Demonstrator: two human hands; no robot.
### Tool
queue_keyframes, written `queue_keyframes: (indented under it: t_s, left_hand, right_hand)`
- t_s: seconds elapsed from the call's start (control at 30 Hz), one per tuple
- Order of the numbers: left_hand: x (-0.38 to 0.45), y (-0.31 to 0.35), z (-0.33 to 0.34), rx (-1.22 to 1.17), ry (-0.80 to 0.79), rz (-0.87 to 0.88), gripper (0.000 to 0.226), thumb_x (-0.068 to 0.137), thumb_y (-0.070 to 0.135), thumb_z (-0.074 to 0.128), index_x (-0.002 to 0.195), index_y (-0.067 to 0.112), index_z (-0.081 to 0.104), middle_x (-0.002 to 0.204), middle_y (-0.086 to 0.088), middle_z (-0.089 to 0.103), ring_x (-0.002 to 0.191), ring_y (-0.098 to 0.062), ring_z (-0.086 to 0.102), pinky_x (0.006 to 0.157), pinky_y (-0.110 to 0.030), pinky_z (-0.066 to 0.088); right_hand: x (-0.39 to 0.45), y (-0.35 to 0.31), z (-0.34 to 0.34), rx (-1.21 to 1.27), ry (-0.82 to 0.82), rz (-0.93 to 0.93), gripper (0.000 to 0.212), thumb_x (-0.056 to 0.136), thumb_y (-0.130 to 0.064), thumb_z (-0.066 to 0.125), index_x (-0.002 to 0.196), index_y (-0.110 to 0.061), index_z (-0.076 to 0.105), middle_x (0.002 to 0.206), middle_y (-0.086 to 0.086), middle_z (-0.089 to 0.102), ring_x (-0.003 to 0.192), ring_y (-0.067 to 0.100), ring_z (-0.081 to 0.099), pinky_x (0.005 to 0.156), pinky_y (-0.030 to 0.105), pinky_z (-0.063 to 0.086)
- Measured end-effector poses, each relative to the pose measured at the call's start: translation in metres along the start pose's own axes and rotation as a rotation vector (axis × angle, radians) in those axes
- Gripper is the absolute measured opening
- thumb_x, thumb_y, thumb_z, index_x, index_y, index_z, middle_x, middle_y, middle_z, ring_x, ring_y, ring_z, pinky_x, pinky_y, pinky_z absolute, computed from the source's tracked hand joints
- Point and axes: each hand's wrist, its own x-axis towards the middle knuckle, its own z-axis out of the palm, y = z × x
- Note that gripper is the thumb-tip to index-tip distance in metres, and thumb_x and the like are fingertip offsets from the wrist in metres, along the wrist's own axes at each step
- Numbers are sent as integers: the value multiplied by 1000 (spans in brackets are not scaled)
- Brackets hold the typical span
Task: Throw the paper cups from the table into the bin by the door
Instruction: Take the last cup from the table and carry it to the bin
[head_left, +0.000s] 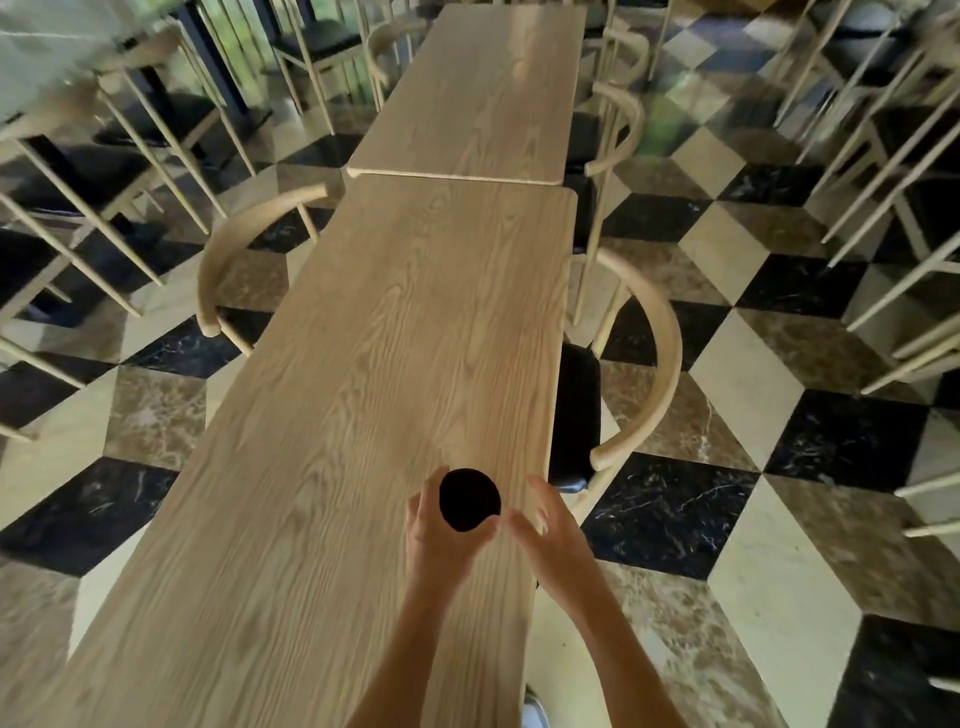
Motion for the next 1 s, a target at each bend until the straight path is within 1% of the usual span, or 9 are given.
queue_keyframes:
  t_s: [0.23, 0.37, 0.47, 0.57, 0.67, 0.77, 0.83, 0.93, 1.0]
  left_hand:
    - [-16, 14, -21, -271, 19, -47, 74, 58, 51, 78, 127, 41, 54, 114, 20, 64, 108, -1, 62, 77, -14, 47]
    - [-36, 23, -38, -500, -46, -62, 74, 61, 46, 81, 131, 34, 60, 118, 3, 75, 111, -17, 71, 95, -40, 58]
    - [-52, 28, -52, -655, -126, -63, 66, 69, 33, 87, 131, 28, 63, 121, -6, 76, 115, -23, 72, 93, -40, 57]
    - [-69, 33, -64, -746, -167, -57, 53, 83, 20, 79, 133, 20, 62, 119, -11, 76, 113, -28, 72, 88, -39, 58]
    - [-86, 42, -71, -749, -204, -14, 41, 94, 11, 67, 133, 18, 61, 119, -14, 76, 109, -28, 74, 82, -37, 61]
    - [-101, 52, -72, -698, -277, 55, 40, 94, 7, 66, 132, 16, 60, 124, -18, 72, 114, -32, 71, 89, -43, 61]
    - [-111, 61, -69, -645, -360, 128, 42, 90, 7, 70, 130, 16, 60, 128, -17, 69, 118, -34, 68, 91, -44, 59]
    - [-137, 74, -54, -542, -488, 260, 45, 78, 23, 83, 118, 27, 63, 122, -8, 71, 109, -24, 71, 76, -29, 61]
    - [-158, 80, -40, -472, -591, 295, 55, 66, 41, 83, 118, 30, 68, 114, -1, 77, 103, -17, 75, 80, -32, 60]
  right_hand:
    - [-13, 1, -4, -39, 7, -10, 64, 96, -36, 53, 152, -26, 25, 159, 1, 31, 145, 21, 32, 112, 38, 31]
    - [-27, -1, -8, -43, 24, -21, 67, 94, -34, 60, 151, -20, 28, 151, 4, 41, 139, 23, 40, 111, 41, 38]
    - [-41, -6, -12, 21, 72, -56, 69, 90, -35, 66, 148, -18, 33, 135, -1, 52, 131, 21, 49, 106, 38, 43]
    - [-60, -12, -15, 81, 88, -93, 83, 84, -43, 71, 151, -19, 29, 136, -4, 54, 127, 16, 52, 106, 40, 43]
    - [-86, -18, -20, 162, 125, -128, 86, 82, -41, 73, 153, -22, 27, 131, -10, 54, 120, 9, 54, 99, 31, 47]
    - [-113, -18, -29, 211, 218, -152, 86, 83, -36, 73, 153, -21, 27, 130, -5, 57, 116, 12, 58, 98, 35, 51]
    - [-136, -14, -38, 221, 296, -168, 84, 83, -35, 73, 153, -21, 28, 130, -4, 60, 112, 9, 61, 86, 24, 54]
    - [-180, 4, -55, 254, 448, -173, 83, 84, -32, 74, 152, -19, 28, 116, -12, 59, 93, -6, 64, 64, 7, 49]
    - [-213, 20, -69, 265, 571, -166, 82, 84, -31, 74, 152, -18, 29, 110, -14, 57, 84, -7, 65, 59, 4, 46]
